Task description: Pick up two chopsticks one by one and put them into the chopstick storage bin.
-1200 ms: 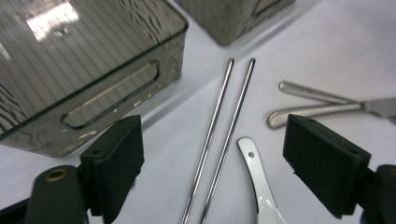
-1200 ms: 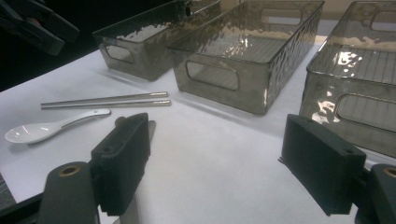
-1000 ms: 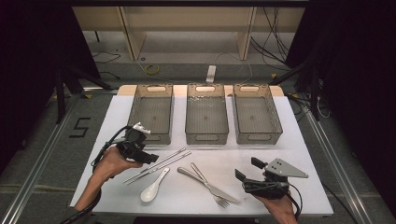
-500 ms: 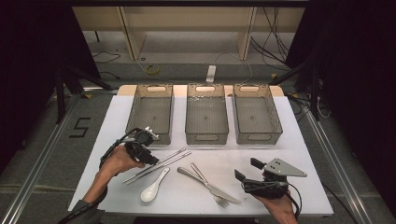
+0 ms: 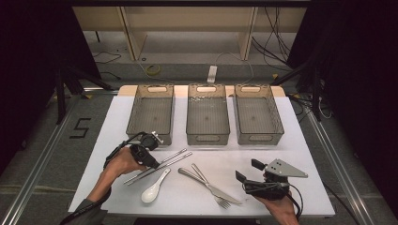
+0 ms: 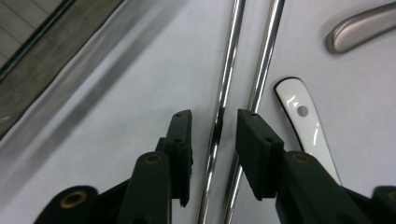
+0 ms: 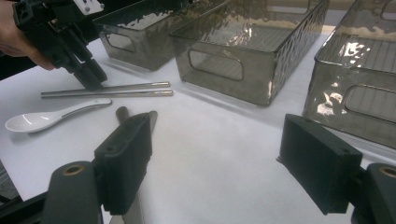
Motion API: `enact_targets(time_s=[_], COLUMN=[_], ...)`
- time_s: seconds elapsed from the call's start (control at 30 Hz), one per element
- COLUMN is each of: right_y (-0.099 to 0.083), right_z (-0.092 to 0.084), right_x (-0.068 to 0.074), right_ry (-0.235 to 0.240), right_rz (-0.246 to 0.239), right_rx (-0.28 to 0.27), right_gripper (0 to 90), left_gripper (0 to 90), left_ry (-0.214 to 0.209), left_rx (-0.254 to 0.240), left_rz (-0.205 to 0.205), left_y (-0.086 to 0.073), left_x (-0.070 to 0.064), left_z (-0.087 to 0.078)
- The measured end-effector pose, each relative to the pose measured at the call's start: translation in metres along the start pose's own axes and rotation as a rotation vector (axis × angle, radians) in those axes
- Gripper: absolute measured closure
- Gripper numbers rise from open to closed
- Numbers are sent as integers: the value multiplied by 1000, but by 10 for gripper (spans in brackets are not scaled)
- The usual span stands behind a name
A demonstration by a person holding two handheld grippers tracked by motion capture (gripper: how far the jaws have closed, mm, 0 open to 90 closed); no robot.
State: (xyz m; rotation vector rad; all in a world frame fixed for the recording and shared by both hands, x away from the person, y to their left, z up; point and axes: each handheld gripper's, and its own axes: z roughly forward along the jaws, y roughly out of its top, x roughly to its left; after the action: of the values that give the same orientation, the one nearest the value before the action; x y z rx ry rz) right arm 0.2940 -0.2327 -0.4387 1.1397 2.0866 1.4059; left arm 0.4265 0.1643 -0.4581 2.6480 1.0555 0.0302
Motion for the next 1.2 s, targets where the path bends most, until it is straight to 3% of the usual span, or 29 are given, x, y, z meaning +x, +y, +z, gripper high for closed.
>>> enact_targets(time_s=[0.33, 0.53, 0.97, 1.2], right_y=[0, 0, 1, 1], right_z=[1, 1, 1, 0], right_x=[0, -1, 0, 0], right_ry=[1, 0, -2, -4], right_rz=[-3, -9, -14, -14], right_rx=[3, 6, 4, 1], right_gripper=[269, 273, 281, 286], left_gripper=[749, 784, 836, 846], left_ry=[-9, 11, 58, 46], left_rx=[26, 30, 40, 32], left_rz=[37, 44, 108, 102], left_y=[0, 1, 2, 1], left_x=[-1, -2, -12, -10], left_z=[4, 5, 6, 6])
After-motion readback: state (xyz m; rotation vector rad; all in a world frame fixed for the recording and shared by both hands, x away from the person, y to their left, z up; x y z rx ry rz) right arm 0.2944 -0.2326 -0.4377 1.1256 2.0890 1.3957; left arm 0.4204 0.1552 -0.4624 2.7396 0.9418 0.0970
